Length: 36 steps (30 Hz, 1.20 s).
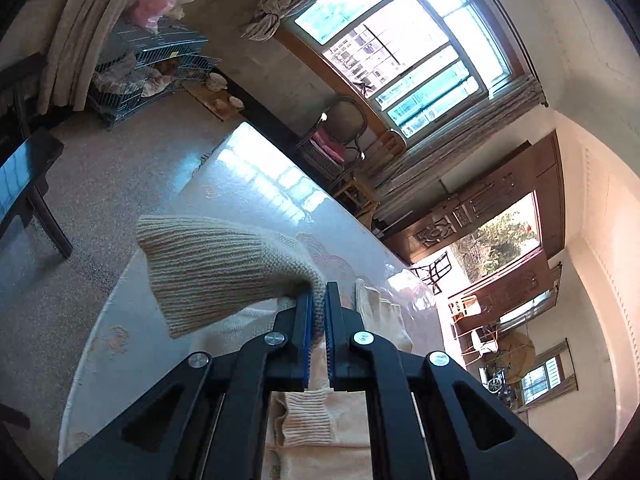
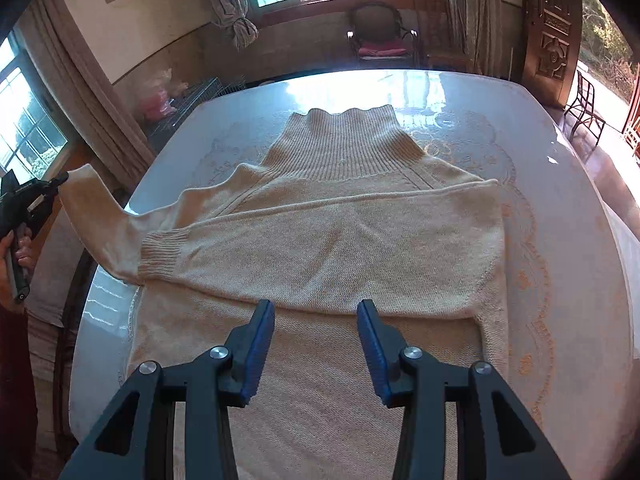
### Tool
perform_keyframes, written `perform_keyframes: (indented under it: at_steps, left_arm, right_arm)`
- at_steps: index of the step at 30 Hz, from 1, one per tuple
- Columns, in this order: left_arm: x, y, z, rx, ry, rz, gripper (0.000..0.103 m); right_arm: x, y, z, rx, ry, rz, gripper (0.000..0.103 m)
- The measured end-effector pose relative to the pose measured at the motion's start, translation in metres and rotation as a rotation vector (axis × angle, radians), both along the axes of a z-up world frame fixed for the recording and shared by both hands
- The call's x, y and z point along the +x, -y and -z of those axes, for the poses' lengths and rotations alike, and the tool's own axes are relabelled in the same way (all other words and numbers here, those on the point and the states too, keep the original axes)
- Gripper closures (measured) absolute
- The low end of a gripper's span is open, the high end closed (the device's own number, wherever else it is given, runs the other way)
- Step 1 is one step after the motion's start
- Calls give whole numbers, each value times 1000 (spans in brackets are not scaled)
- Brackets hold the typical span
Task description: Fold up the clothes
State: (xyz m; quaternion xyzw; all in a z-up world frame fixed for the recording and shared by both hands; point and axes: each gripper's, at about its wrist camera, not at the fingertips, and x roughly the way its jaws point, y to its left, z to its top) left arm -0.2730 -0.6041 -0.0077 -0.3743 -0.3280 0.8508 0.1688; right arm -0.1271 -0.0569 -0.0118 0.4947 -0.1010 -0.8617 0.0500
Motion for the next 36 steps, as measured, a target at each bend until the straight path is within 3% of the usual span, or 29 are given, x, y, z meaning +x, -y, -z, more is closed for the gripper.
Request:
perform_keyframes:
  at_steps: [5, 8, 9, 12, 16, 18, 20, 22, 25, 28, 30, 33, 36]
  left_arm:
    - [0, -118, -28, -138, -36, 74, 99]
    - [3, -190, -29, -241, -43, 107, 97]
    - [3, -214, -24, -238, -26, 150, 95]
    - [16, -278, -1, -109, 31, 300, 88]
    - [42, -331, -2, -158, 18, 420, 80]
    - [46, -329, -10, -187, 11, 395, 79]
    - [51, -311, -20, -136, -4, 338, 79]
    - [54, -283, -30, -134, -18, 242, 73]
    - [61, -249, -30, -208, -7, 121, 61]
    - [65, -215, -6, -284, 44, 49, 56]
    - [63, -194, 22, -284, 97, 20, 56]
    - [63, -172, 51, -239, 141, 11, 56]
    - [64, -155, 71, -211, 159, 24, 56]
  right_arm:
    - [27, -45, 13, -64, -11, 13, 59]
    - [44, -67, 21, -75, -6, -5, 59]
    - [49, -76, 24, -99, -2, -8, 59]
    - [59, -102, 32, -147, 8, -21, 59]
    - [63, -141, 33, -156, -11, 0, 59]
    - [59, -157, 32, -165, -16, 4, 59]
    - [51, -168, 30, -180, -22, -3, 59]
    - [37, -170, 29, -234, -15, -39, 59]
    - [0, -166, 34, -346, 28, -69, 59]
    - [-56, -148, 43, -536, 134, -128, 59]
    - [-97, -132, 48, -592, 205, -133, 59]
    - [-155, -123, 63, -698, 327, -34, 59]
    - [-199, -102, 62, -622, 397, -41, 59]
